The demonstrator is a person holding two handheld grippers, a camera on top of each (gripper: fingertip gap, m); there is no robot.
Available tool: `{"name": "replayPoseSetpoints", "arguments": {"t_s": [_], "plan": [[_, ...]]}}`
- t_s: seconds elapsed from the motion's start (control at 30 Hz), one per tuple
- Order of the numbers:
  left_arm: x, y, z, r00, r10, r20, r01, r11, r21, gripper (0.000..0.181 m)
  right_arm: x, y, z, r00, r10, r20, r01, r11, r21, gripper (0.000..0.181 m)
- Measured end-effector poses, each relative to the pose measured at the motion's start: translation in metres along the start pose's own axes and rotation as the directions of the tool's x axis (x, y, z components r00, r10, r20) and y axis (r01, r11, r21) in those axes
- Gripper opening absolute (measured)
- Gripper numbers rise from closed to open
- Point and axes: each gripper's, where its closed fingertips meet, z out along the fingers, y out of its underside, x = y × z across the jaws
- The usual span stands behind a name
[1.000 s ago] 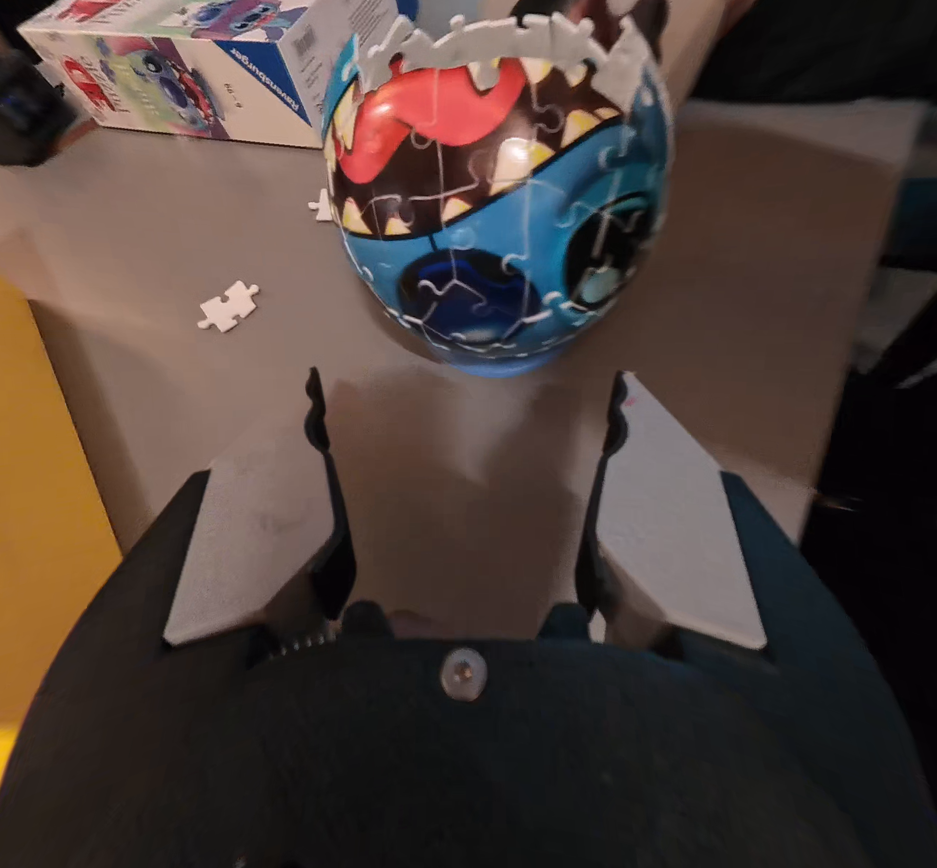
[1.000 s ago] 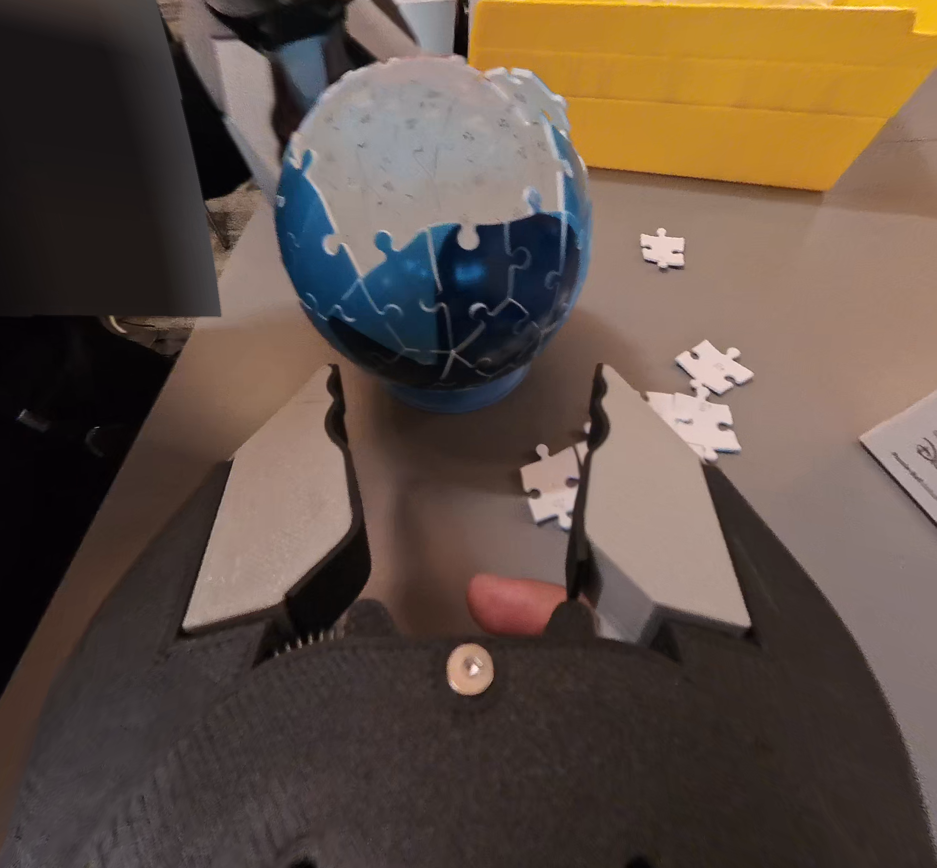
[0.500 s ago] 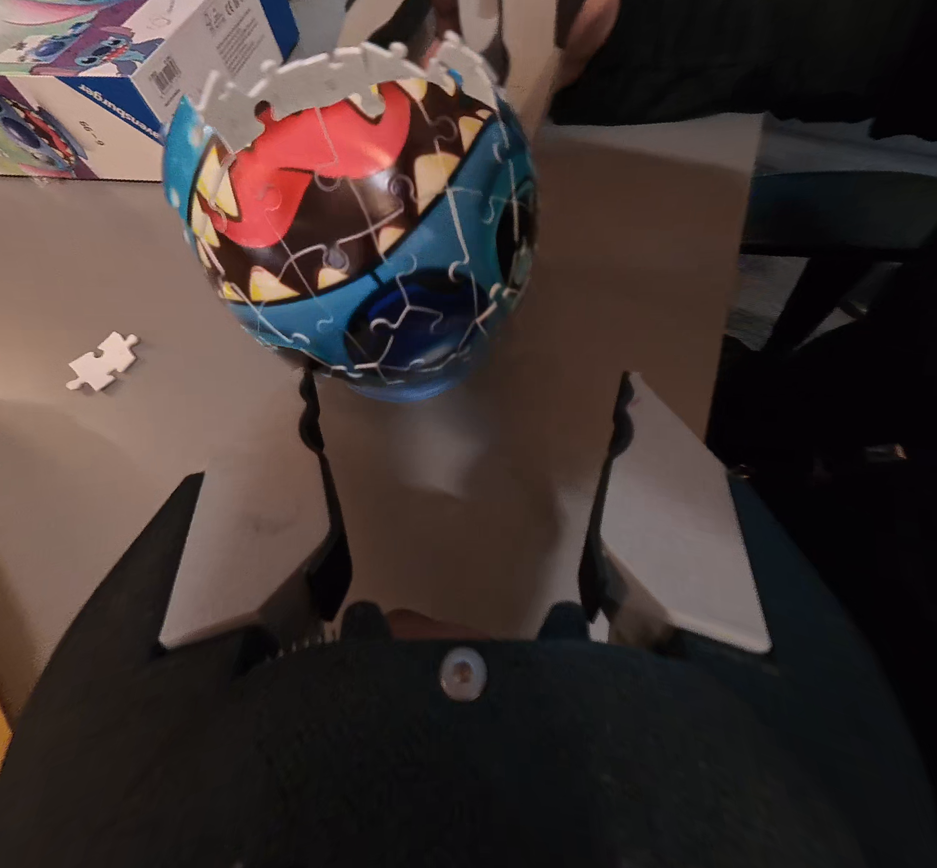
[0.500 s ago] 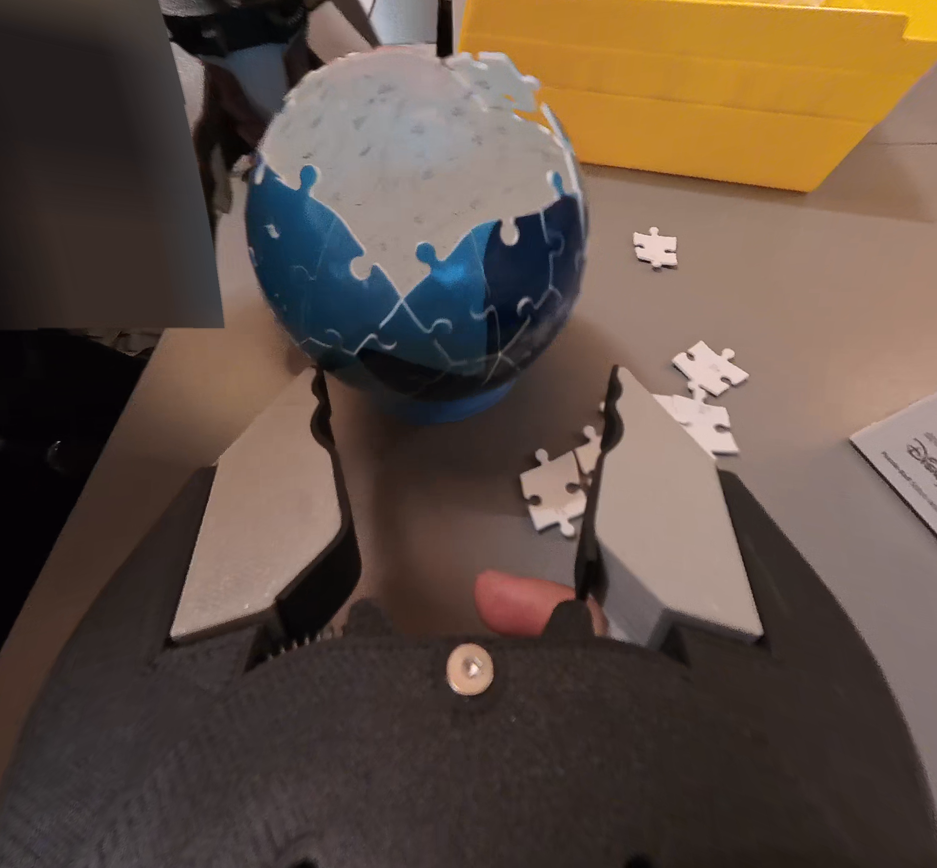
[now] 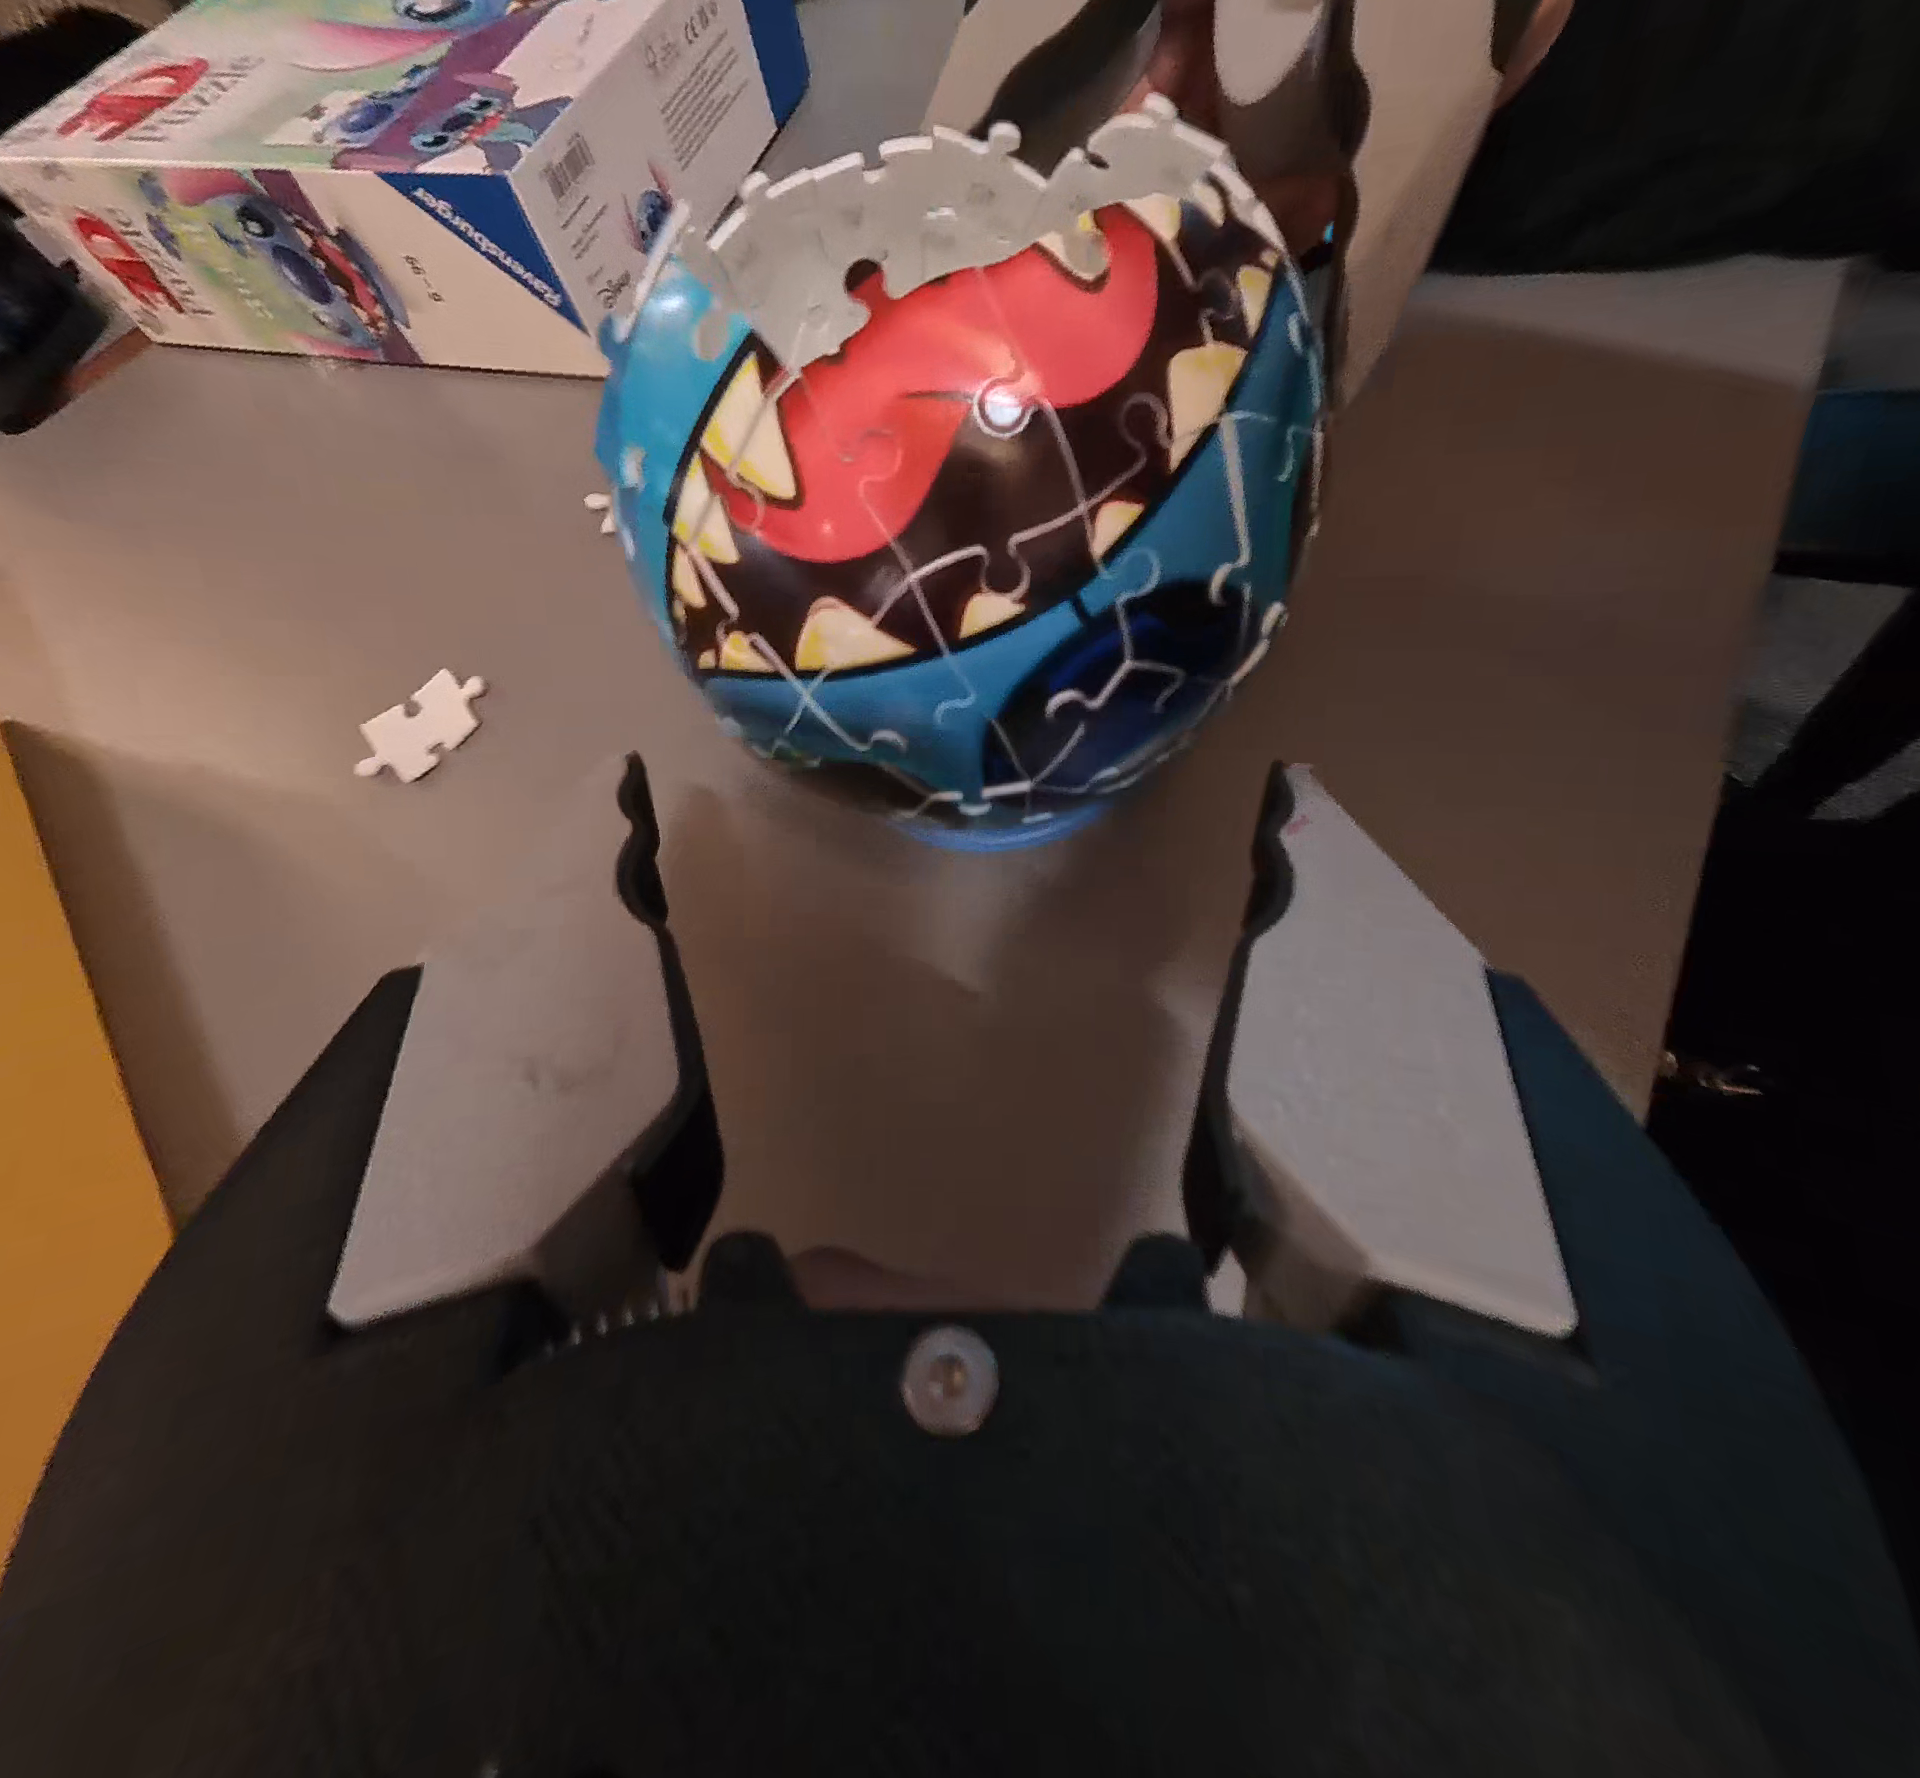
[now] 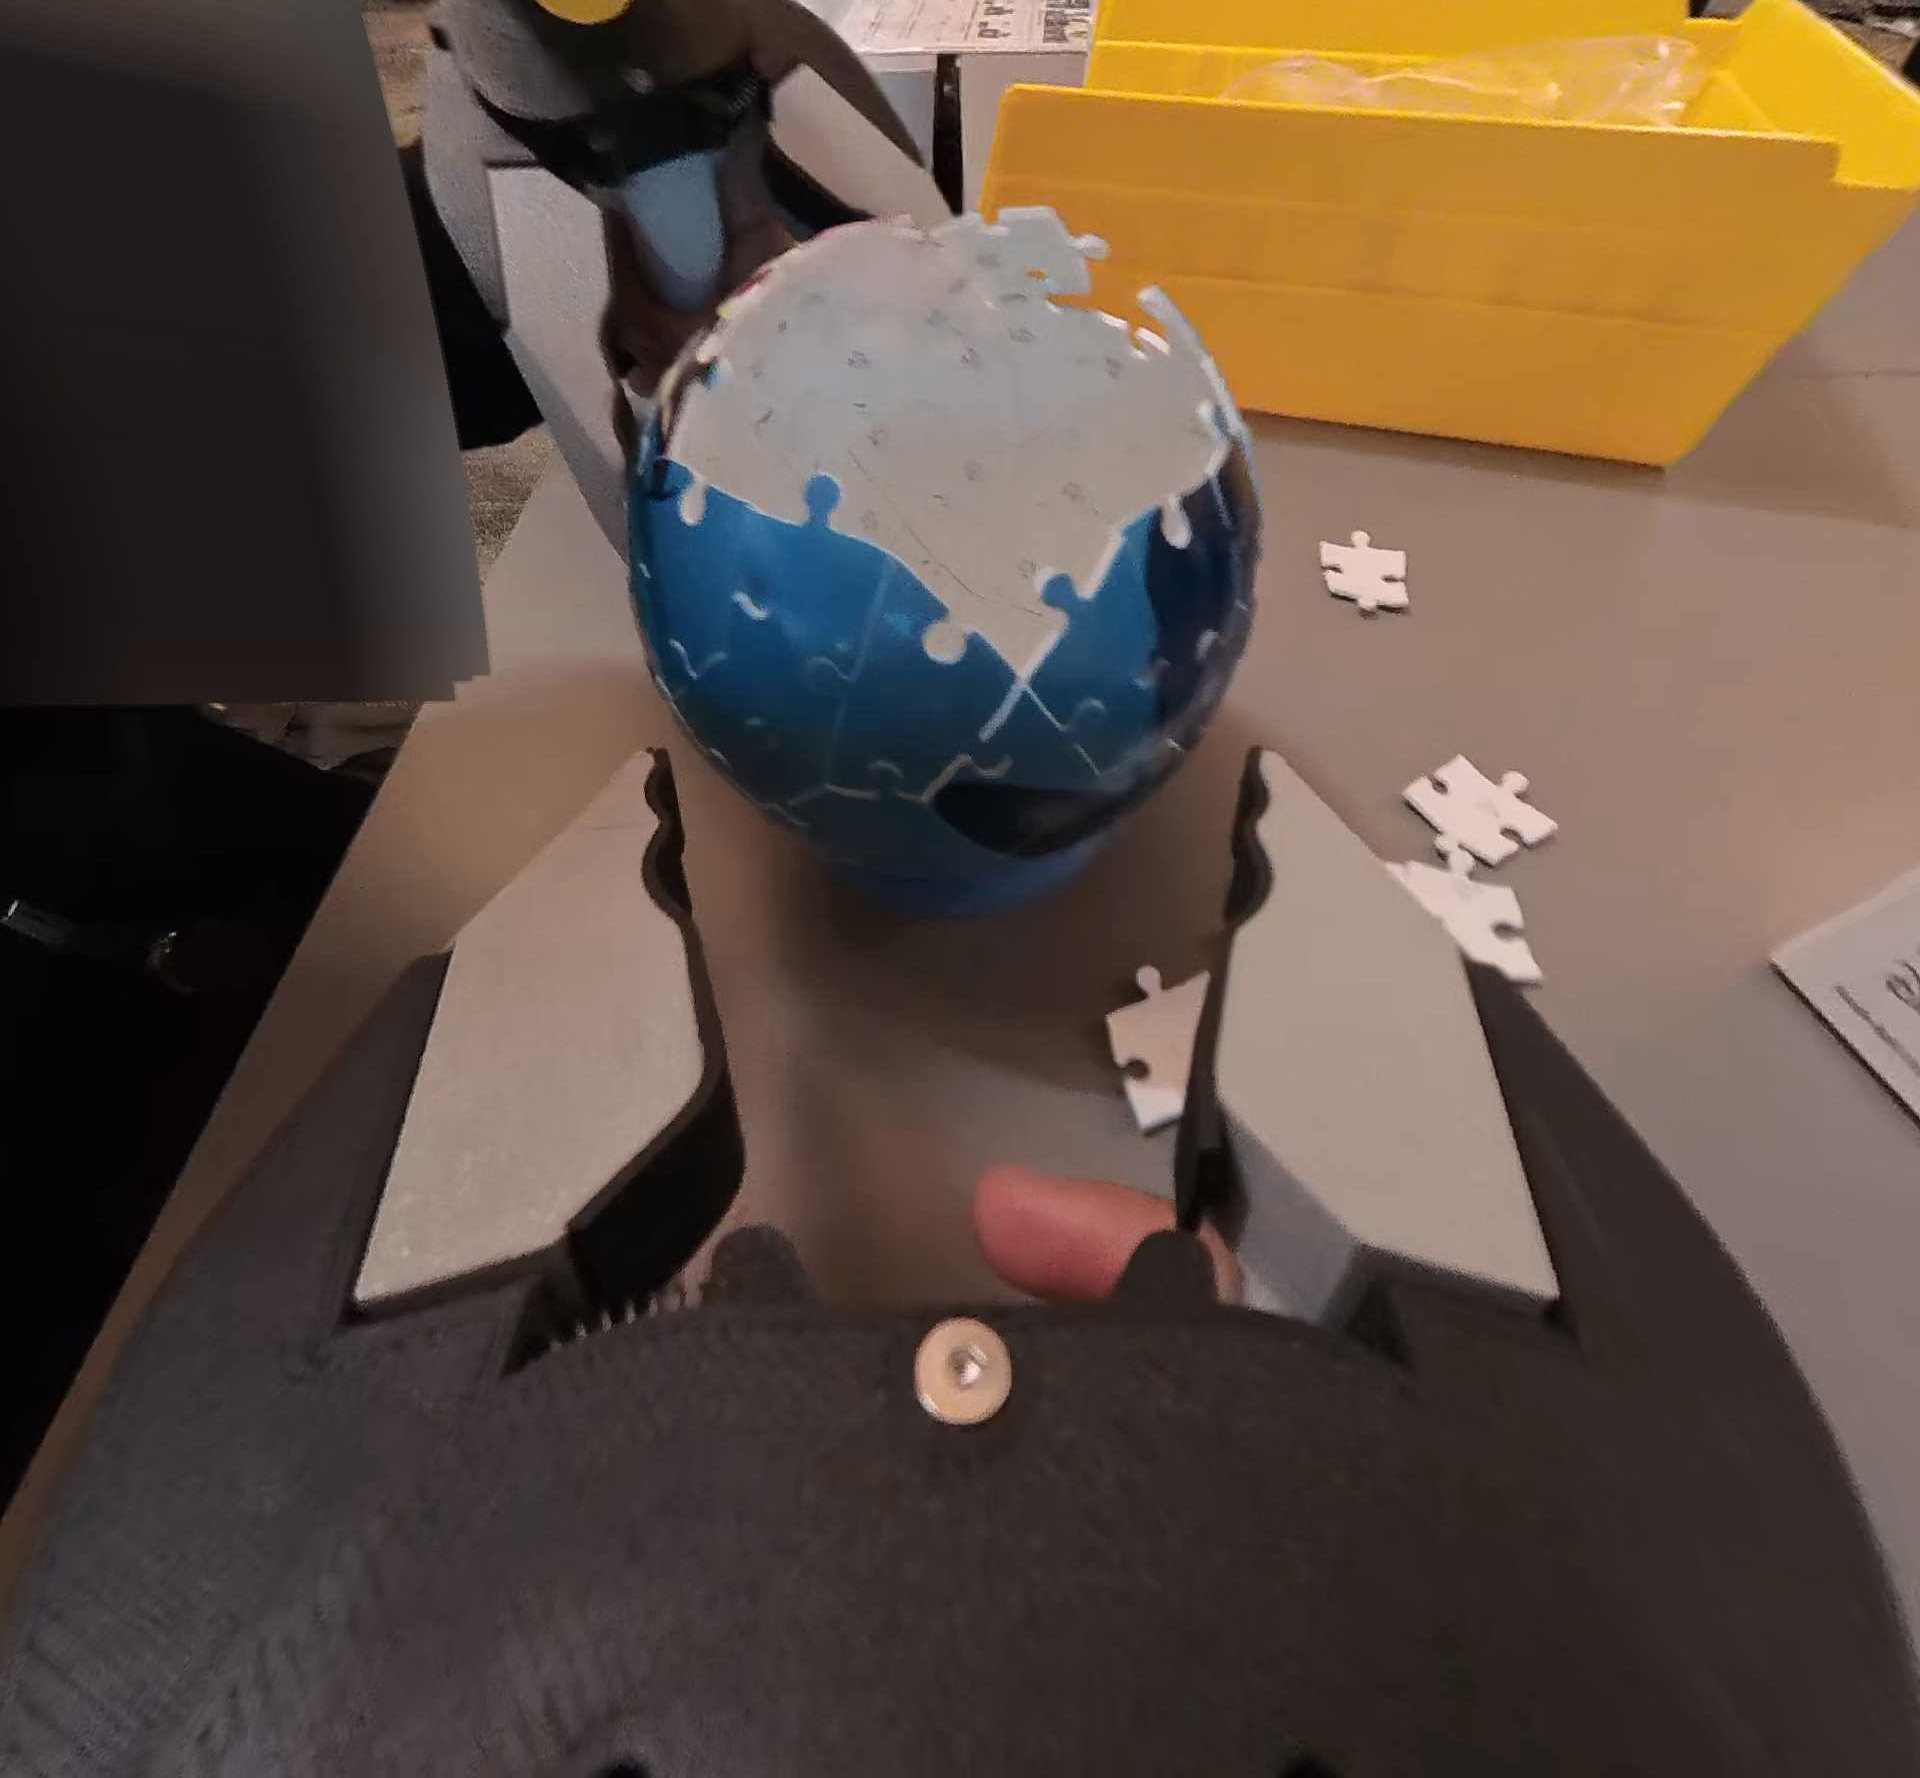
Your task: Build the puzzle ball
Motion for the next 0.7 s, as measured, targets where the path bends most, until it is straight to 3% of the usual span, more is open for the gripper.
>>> {"name": "replayPoseSetpoints", "arguments": {"t_s": [0.2, 0.37, 0.5, 0.7], "plan": [[0.012, 0.003, 0.013, 1.000, 0.022, -0.009, -0.023, 0.999, -0.036, 0.116, -0.001, -0.002, 0.011, 1.000, -0.011, -0.010, 0.011, 1.000, -0.007, 0.104], [0.035, 0.010, -0.005, 0.999, 0.026, -0.029, -0.027, 0.998, -0.052, 0.117, 0.015, 0.006, -0.002, 0.999, 0.014, -0.041, -0.015, 1.000, -0.017, 0.107], [0.058, 0.010, -0.020, 0.995, 0.017, -0.094, -0.020, 0.999, -0.029, 0.111, 0.023, 0.009, -0.009, 0.997, 0.035, -0.062, -0.036, 0.999, -0.009, 0.100], [0.045, 0.009, -0.033, 0.999, -0.018, -0.049, 0.018, 1.000, -0.014, 0.110, 0.031, 0.013, -0.024, 0.991, -0.035, -0.128, 0.027, 0.998, -0.062, 0.094]]}}
